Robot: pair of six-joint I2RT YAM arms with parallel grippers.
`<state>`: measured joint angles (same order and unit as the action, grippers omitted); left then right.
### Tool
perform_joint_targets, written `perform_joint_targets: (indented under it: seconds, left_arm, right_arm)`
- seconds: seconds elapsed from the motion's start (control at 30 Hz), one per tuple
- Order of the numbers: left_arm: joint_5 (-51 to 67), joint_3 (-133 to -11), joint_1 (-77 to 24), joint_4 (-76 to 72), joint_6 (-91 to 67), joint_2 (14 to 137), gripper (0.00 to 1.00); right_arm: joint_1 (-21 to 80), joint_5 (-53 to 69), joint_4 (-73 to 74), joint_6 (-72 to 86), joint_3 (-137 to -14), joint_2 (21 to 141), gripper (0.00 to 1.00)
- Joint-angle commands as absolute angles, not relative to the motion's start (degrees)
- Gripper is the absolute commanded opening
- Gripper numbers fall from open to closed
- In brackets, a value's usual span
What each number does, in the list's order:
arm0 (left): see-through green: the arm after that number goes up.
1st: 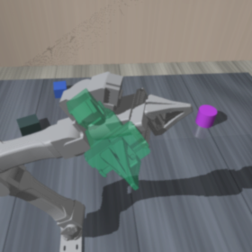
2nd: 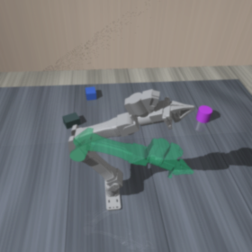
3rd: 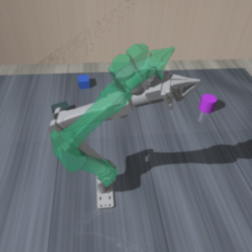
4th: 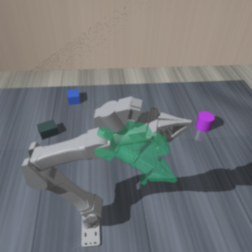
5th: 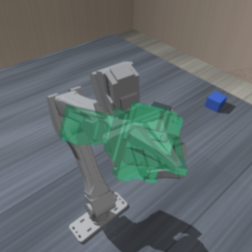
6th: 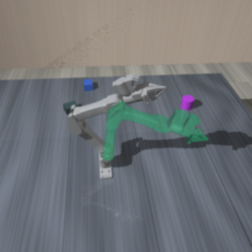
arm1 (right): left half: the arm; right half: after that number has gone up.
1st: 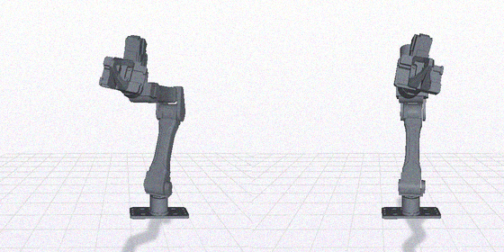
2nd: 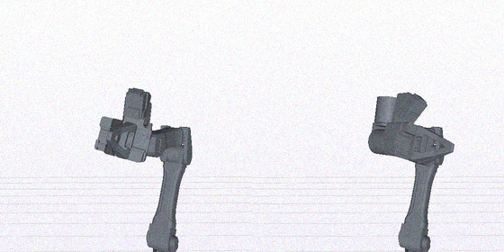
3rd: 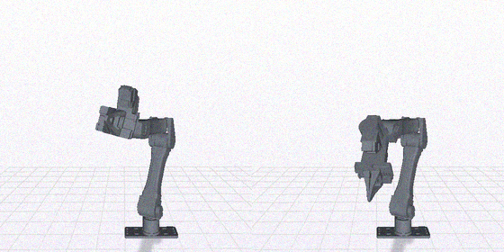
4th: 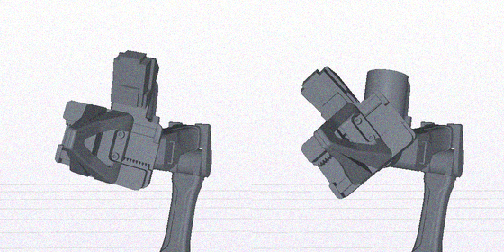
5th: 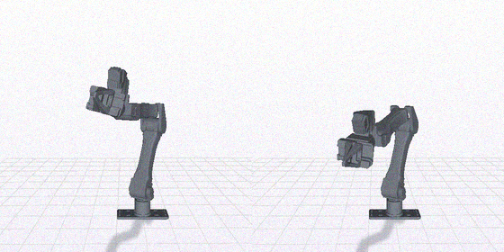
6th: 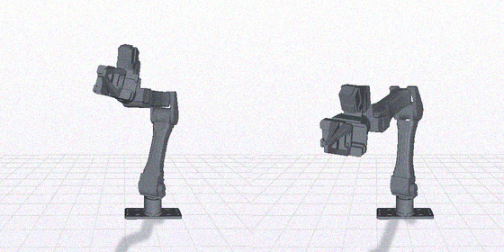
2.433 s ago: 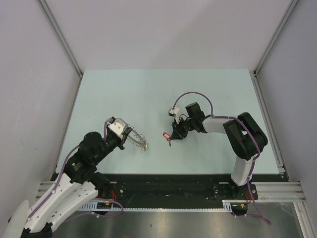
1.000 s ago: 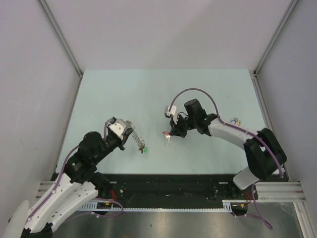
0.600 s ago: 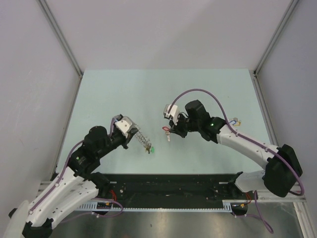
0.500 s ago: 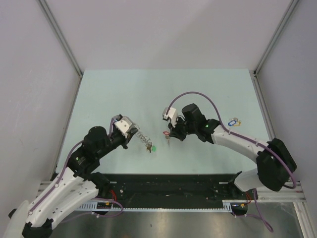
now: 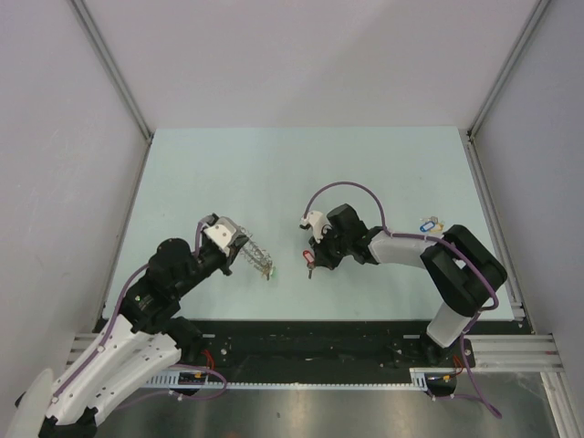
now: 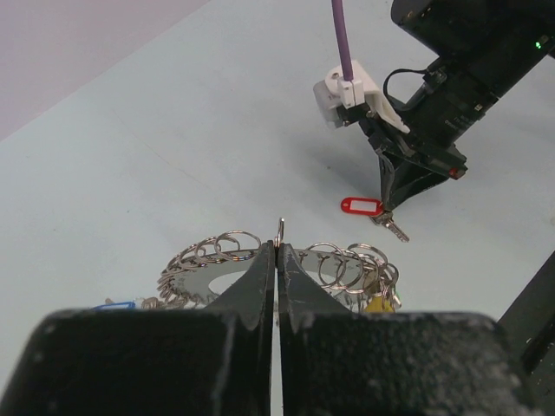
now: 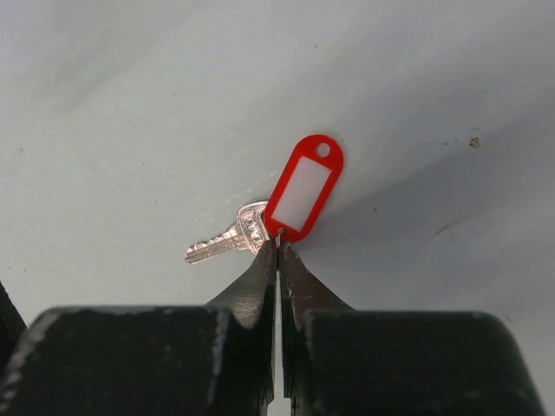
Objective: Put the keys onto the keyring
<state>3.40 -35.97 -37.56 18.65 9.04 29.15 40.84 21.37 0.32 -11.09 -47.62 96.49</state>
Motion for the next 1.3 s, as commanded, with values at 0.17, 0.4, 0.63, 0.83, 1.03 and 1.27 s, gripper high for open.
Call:
perform_joint_targets:
  seconds: [0.17, 0.4, 0.63, 0.83, 1.03, 1.27]
  left_arm:
    - [2.64, -35.33, -37.18, 15.73, 8.79, 28.04, 0.00]
    - [2.72, -35.16, -37.18, 15.56, 8.61, 27.86, 0.00]
    - [3.25, -35.33, -37.18, 15.47, 8.53, 28.30, 0.00]
    - [3.87, -35.33, -37.18, 15.56, 8.53, 28.91, 0.00]
    - [3.96, -35.33, -37.18, 15.65, 8.70, 29.09, 0.00]
    - [4.31, -35.33, -37.18, 15.91, 8.88, 29.18, 0.00]
  right_arm:
    - [39.64, 21.88, -1.58, -10.28, -45.27, 94.40, 0.20]
    - [37.53, 26.19, -1.67, -9.32, -44.21, 93.16, 0.28]
    - [36.74, 29.18, -2.55, -10.72, -44.30, 94.48, 0.28]
    - [35.33, 31.90, -4.30, -11.34, -45.79, 96.94, 0.29]
    - [34.81, 33.22, -2.99, -12.48, -48.78, 100.98, 0.29]
    - [33.49, 34.98, -1.85, -13.27, -49.92, 103.18, 0.29]
